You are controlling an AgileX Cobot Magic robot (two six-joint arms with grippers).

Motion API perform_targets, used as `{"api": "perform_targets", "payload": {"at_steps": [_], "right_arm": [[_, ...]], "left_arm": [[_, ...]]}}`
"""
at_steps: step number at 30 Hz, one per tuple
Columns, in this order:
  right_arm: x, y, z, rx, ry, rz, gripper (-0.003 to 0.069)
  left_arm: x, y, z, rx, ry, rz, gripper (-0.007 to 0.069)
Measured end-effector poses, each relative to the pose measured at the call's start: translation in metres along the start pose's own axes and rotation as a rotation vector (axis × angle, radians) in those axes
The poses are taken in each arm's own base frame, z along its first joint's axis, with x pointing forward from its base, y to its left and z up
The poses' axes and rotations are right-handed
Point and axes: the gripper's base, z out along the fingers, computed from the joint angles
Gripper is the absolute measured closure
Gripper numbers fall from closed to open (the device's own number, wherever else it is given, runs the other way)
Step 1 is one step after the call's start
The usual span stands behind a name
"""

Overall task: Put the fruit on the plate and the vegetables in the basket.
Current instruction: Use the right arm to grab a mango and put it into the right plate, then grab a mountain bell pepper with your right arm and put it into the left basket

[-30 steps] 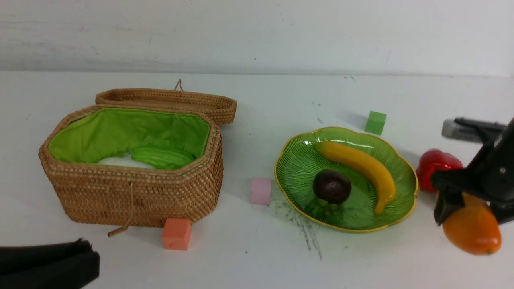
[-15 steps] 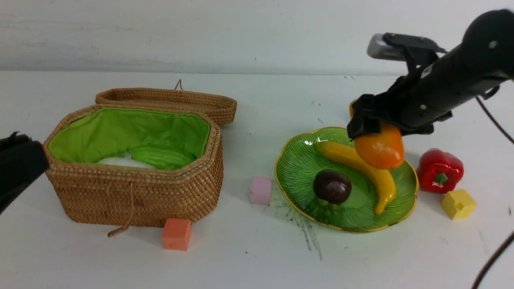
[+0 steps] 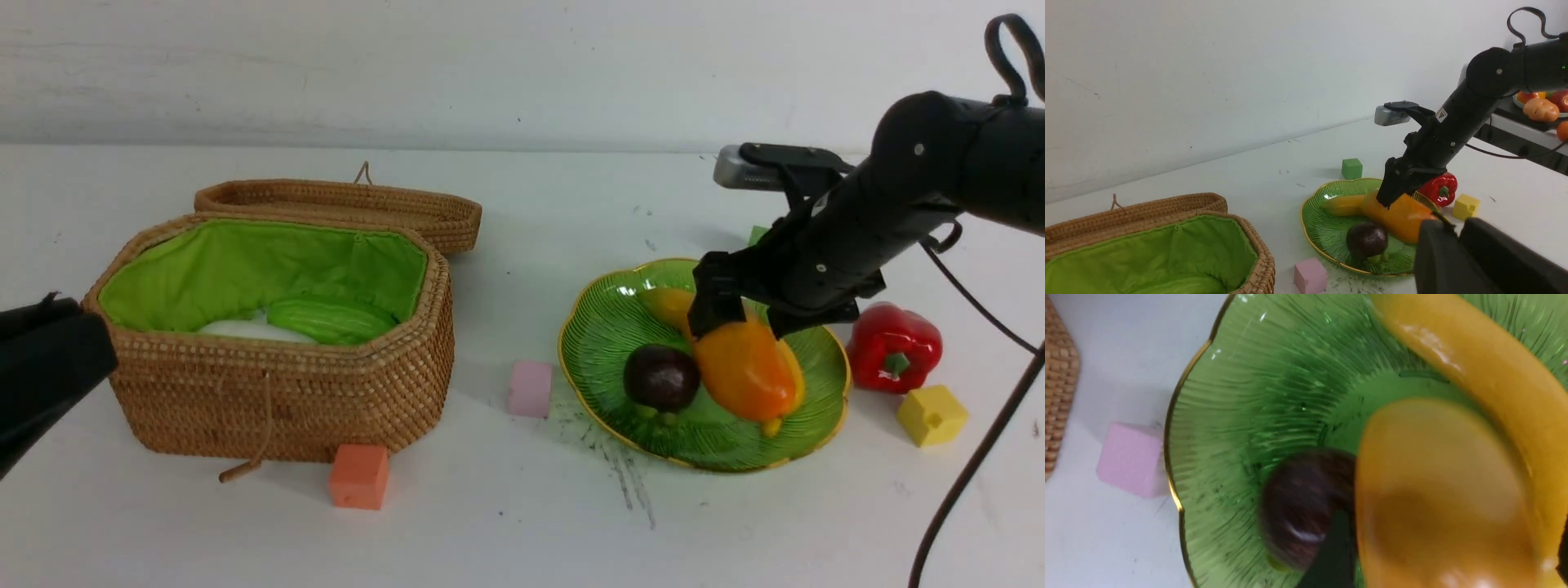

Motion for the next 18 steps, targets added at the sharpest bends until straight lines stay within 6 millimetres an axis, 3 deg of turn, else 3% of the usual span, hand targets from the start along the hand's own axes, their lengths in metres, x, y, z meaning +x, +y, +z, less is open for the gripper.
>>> {"api": "perform_targets", "payload": {"at_steps": [5, 7, 8, 9, 10, 11, 12, 13, 14, 15, 16, 18], "right_arm": [[-0.005, 0.005, -0.03, 0.017, 0.002, -0.05, 0.0014], [-0.011, 0.01, -0.064, 0.043, -0.022, -0.089, 0.008], [-0.012, 0.011, -0.067, 0.046, -0.029, -0.092, 0.0093], [-0.015, 0.012, -0.088, 0.078, -0.053, -0.101, 0.0154], [-0.015, 0.012, -0.095, 0.094, -0.058, -0.101, 0.0171], [-0.015, 0.01, -0.11, 0.139, -0.082, -0.098, 0.0242], [-0.015, 0.009, -0.111, 0.147, -0.084, -0.096, 0.0242], [-0.015, 0.002, -0.122, 0.205, -0.099, -0.074, 0.0319], [-0.015, -0.005, -0.126, 0.235, -0.101, -0.052, 0.0349], [-0.016, -0.007, -0.127, 0.245, -0.103, -0.048, 0.0355], [-0.016, -0.019, -0.129, 0.279, -0.103, 0.003, 0.0393], [-0.016, -0.042, -0.13, 0.307, -0.089, 0.098, 0.04]], "left_arm": [[0.002, -0.002, 0.0, 0.019, 0.022, 0.0, 0.0554], [0.005, -0.005, 0.0, 0.052, 0.059, 0.021, 0.0554], [0.006, -0.005, 0.0, 0.054, 0.062, 0.023, 0.0554], [0.008, -0.007, -0.001, 0.078, 0.086, 0.045, 0.0554], [0.009, -0.008, -0.001, 0.091, 0.1, 0.053, 0.0554], [0.011, -0.01, -0.001, 0.112, 0.121, 0.076, 0.0554], [0.012, -0.01, -0.001, 0.116, 0.124, 0.08, 0.0554], [0.014, -0.012, -0.002, 0.146, 0.149, 0.111, 0.0554], [0.015, -0.014, -0.002, 0.162, 0.158, 0.128, 0.0554], [0.015, -0.014, -0.002, 0.171, 0.16, 0.132, 0.0554], [0.016, -0.017, -0.003, 0.199, 0.167, 0.155, 0.0554], [0.017, -0.019, -0.004, 0.232, 0.165, 0.185, 0.0554]]}}
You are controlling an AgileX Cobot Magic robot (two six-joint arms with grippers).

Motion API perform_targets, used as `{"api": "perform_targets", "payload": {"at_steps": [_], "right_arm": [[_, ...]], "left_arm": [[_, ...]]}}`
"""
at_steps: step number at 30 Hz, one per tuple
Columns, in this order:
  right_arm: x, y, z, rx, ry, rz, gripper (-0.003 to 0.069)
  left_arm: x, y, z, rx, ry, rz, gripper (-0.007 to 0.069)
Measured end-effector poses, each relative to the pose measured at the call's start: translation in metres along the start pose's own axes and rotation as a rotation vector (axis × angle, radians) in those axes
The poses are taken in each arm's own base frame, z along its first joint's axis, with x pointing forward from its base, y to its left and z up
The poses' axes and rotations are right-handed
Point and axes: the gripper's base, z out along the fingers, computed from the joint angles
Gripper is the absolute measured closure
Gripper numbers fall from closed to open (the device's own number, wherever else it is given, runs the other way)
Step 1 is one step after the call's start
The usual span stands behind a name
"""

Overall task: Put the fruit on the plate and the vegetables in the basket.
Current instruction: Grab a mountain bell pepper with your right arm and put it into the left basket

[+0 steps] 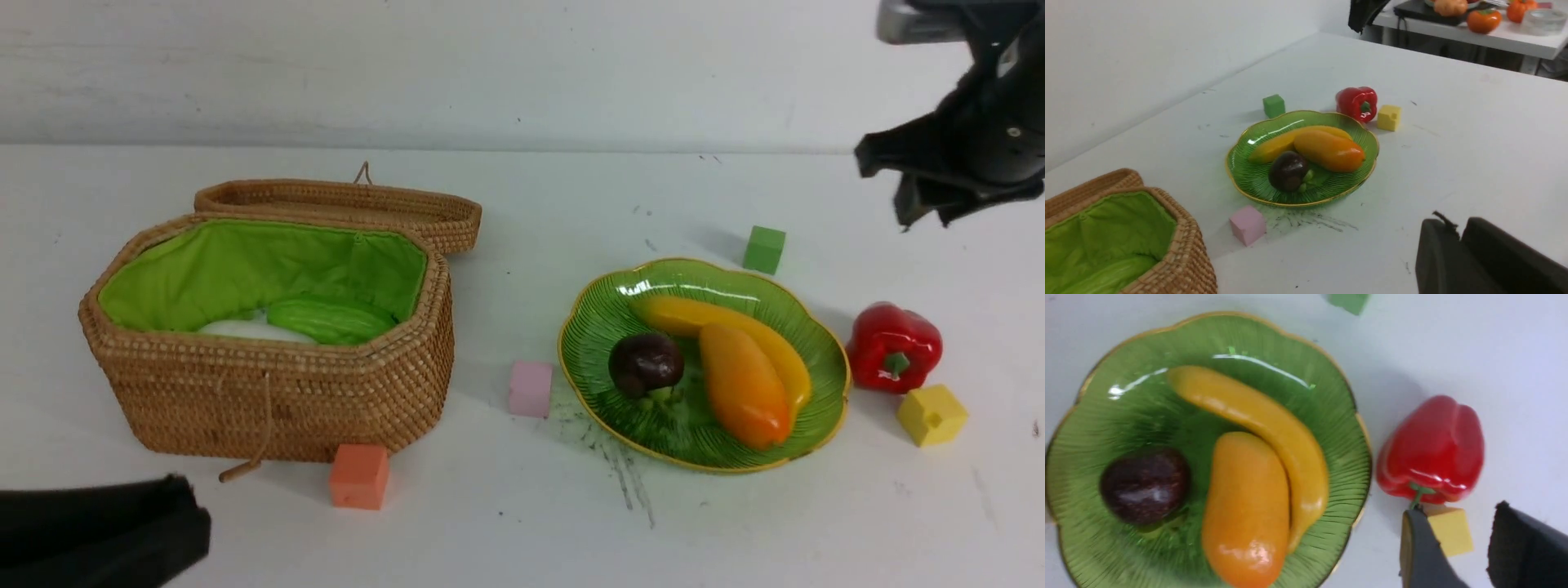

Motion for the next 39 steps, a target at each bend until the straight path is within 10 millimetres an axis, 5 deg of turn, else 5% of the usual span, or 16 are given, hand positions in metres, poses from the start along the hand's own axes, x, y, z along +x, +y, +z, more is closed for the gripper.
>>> {"api": "perform_targets", "payload": {"at_steps": [3, 7, 13, 27, 39], "right_arm": [[-0.001, -0.025, 0.011, -0.01, 0.035, 0.14, 0.0359], [-0.001, -0.053, 0.04, -0.068, 0.108, 0.314, 0.0186], [0.002, -0.058, 0.089, -0.085, 0.182, 0.347, -0.0012], [0.006, -0.065, 0.151, -0.032, 0.186, 0.412, -0.0012], [0.009, -0.063, 0.161, -0.05, 0.206, 0.433, -0.001]], "left_arm": [[-0.001, -0.002, 0.0, 0.018, -0.012, 0.011, 0.0554], [-0.002, -0.002, 0.0, 0.024, -0.021, 0.012, 0.0554], [-0.002, -0.002, 0.0, 0.025, -0.023, 0.013, 0.055], [-0.002, -0.003, 0.0, 0.038, -0.018, 0.011, 0.0549], [-0.002, -0.004, 0.0, 0.041, -0.018, 0.009, 0.0549]]}}
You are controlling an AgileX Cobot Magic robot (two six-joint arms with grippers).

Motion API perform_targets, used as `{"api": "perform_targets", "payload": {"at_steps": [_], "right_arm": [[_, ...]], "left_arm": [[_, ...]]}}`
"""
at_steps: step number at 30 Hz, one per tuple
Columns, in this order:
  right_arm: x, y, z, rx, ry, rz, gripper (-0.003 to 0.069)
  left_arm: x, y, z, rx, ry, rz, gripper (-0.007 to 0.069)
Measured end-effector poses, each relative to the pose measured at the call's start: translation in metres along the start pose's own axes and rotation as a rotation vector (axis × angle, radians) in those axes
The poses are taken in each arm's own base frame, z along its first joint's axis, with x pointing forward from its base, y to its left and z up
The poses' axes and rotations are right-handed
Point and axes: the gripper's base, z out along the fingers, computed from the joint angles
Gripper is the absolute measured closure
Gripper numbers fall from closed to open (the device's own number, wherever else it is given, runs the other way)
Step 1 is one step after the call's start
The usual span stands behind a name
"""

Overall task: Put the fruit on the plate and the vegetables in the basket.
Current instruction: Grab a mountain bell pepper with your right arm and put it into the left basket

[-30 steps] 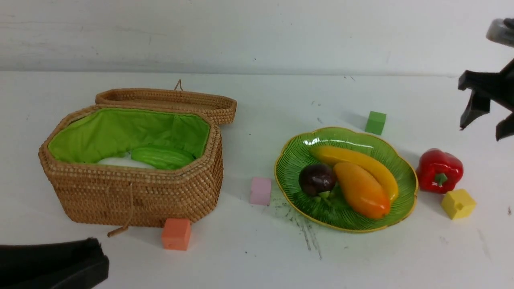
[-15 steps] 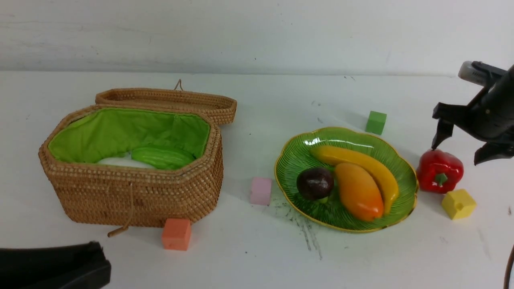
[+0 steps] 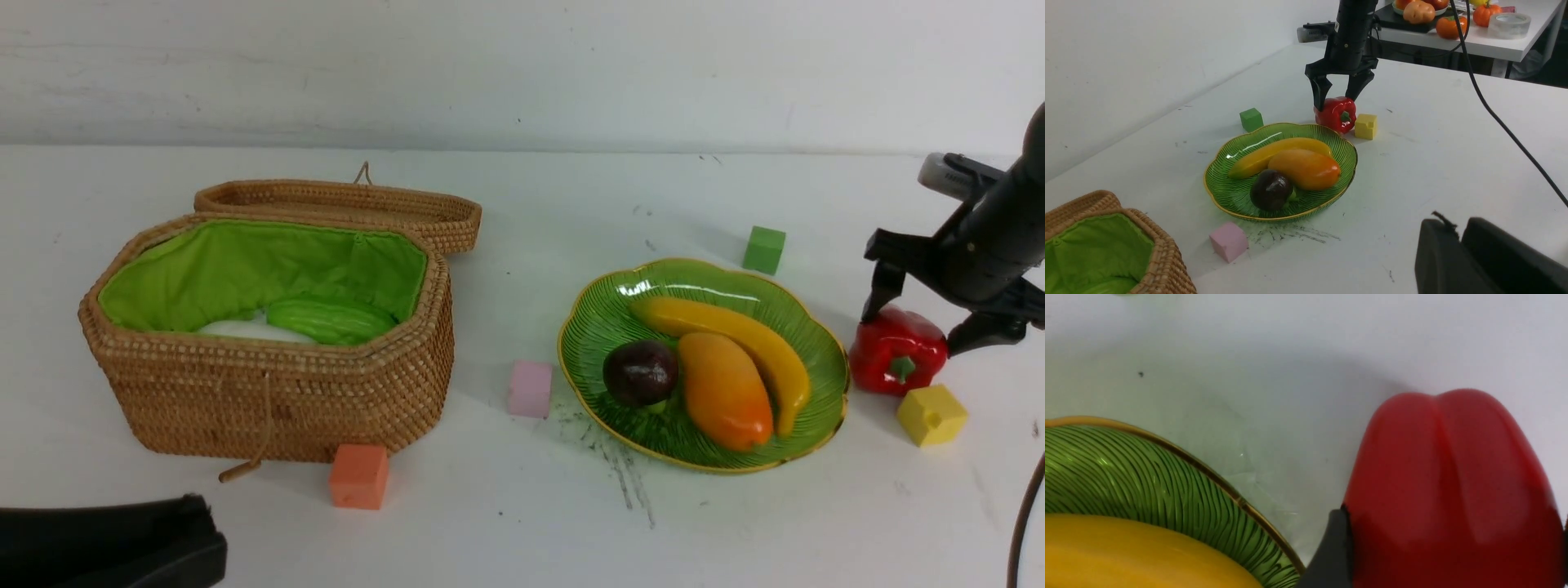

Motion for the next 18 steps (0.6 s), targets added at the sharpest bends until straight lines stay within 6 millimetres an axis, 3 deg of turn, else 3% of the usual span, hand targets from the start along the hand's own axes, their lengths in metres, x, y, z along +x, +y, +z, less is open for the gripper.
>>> {"api": "perform_targets", "payload": {"at_steps": [18], "right_arm": [[-0.0044, 0.0021, -0.0011, -0.002, 0.018, -0.032, 0.0027]], "left_arm": [[0.0, -0.0002, 0.0, 0.002, 0.0, -0.001, 0.0547]]}}
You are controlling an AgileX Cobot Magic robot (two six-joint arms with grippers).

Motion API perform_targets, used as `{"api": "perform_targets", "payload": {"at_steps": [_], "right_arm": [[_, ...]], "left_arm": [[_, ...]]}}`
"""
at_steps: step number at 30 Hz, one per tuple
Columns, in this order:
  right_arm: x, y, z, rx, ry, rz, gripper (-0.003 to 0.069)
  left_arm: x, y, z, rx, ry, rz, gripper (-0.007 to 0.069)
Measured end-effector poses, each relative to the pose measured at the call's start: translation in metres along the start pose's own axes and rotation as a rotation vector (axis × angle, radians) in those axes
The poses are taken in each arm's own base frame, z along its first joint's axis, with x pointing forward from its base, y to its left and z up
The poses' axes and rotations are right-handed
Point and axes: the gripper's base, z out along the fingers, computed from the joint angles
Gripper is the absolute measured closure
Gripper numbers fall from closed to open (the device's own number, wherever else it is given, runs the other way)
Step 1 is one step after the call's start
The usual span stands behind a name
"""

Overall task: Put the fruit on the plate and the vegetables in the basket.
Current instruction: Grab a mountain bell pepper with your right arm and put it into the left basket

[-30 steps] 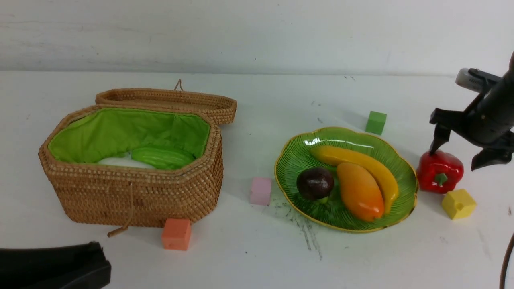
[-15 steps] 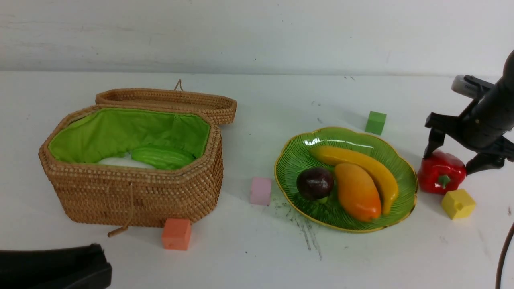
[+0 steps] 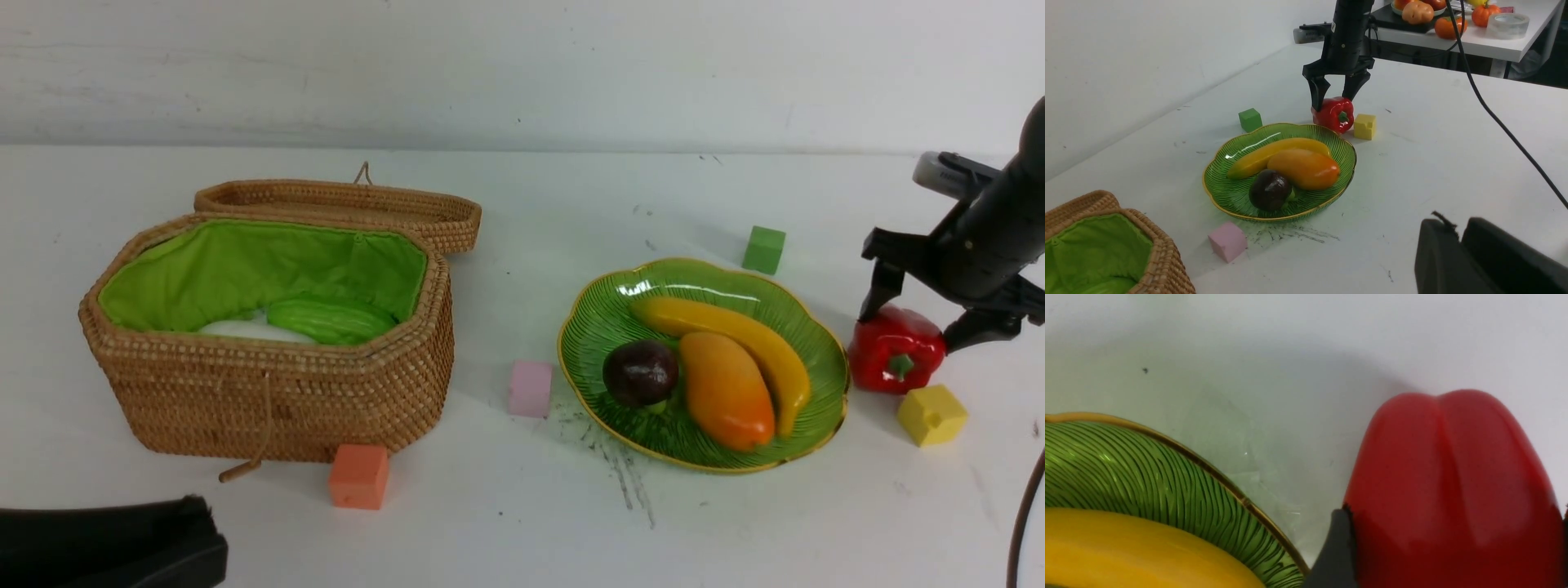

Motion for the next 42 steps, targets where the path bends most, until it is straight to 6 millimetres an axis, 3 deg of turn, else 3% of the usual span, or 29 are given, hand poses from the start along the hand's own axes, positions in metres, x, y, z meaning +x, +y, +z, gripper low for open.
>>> {"api": "perform_targets", "payload": {"at_steps": [6, 23, 42], "right_arm": [[0.0, 0.0, -0.012, 0.043, 0.048, -0.047, 0.003], [0.0, -0.002, -0.012, 0.06, 0.068, -0.057, -0.0007], [0.001, -0.001, -0.019, 0.066, 0.074, -0.06, 0.0011]], "left_arm": [[0.0, 0.0, 0.0, 0.001, 0.0, 0.0, 0.0547], [0.0, 0.0, 0.0, 0.0, -0.001, 0.002, 0.055], [0.0, 0.0, 0.0, -0.002, -0.002, 0.003, 0.0553]]}}
